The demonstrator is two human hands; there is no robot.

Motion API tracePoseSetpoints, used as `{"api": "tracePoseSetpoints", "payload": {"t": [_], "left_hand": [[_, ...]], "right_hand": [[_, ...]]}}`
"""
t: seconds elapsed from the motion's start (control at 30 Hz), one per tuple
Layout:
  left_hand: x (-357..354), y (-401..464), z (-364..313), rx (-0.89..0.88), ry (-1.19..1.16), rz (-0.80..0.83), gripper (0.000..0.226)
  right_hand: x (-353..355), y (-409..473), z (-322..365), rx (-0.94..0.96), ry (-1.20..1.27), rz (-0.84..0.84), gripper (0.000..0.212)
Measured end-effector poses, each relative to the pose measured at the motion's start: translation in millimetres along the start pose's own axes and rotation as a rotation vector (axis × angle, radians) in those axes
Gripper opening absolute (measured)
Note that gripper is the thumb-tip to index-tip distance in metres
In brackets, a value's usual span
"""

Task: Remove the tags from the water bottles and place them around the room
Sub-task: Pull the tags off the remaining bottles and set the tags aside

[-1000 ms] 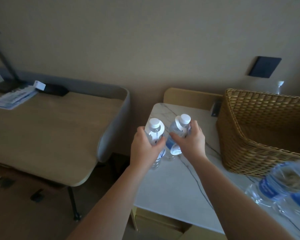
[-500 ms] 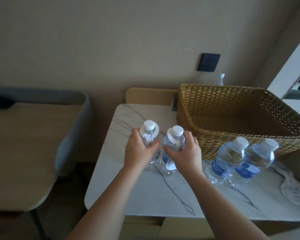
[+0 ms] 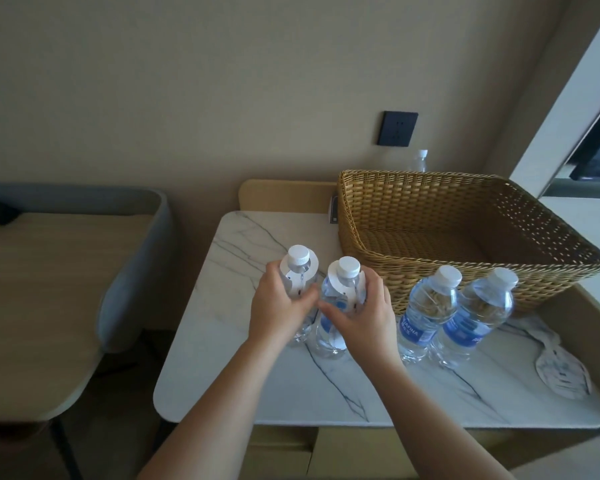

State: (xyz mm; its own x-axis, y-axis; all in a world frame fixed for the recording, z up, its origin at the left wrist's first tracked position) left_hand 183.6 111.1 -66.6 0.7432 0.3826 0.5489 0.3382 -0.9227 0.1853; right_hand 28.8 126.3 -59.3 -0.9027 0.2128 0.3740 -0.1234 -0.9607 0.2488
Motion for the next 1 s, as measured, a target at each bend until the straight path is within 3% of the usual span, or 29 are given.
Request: {"api": "tracePoseSetpoints", "payload": {"t": [0.07, 0.17, 0.27, 0.37, 0.5, 0.6, 0.73, 0.87, 1.0], "left_hand": [[0, -1, 0, 0.01, 0.0, 0.008, 0.049], [0, -1, -1, 0.01, 0.014, 0.006, 0.045], [1, -2, -2, 0.008, 0.023, 0.013, 0.043], [2, -3, -3, 0.002, 0.025, 0.018, 0.042], [4, -4, -2, 0.004, 0.027, 0.038, 0.05], [7, -5, -2, 0.004, 0.048, 0.058, 0.071], [23, -9, -15, 0.009, 0.087, -0.027, 0.088], [34, -21, -56, -0.254, 0.126, -0.211, 0.063], [11, -39, -110, -0.564, 0.1, -0.178, 0.04]], "right_hand": [[5, -8, -5, -0.056, 0.081, 0.023, 0.098], [14, -19, -21, -0.173, 0.152, 0.03, 0.092], [25, -26, -37, -0.27, 0.182, 0.052, 0.051], [33, -29, -41, -0.278, 0.39, 0.124, 0.005], [45, -30, -23, -0.189, 0.544, 0.164, 0.004], [48, -26, -5, -0.134, 0.621, 0.19, 0.006], [52, -14, 15, -0.092, 0.681, 0.165, 0.01], [76, 0, 19, -0.059, 0.67, 0.041, 0.011], [124, 2, 0, -0.035, 0.675, -0.127, 0.01]]}}
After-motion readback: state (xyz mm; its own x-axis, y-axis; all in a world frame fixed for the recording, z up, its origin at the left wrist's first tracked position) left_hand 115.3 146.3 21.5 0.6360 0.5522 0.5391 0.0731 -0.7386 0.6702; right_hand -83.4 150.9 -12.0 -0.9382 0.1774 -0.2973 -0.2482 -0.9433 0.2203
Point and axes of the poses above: each hand's wrist, its own y-axis towards the middle knuckle, its own x-axis out of the back of the hand, z = x × y, the point moved 2 cm from there along y, towards the middle knuckle, and after that the axes turned 8 degrees about y, right-handed, at the moved point
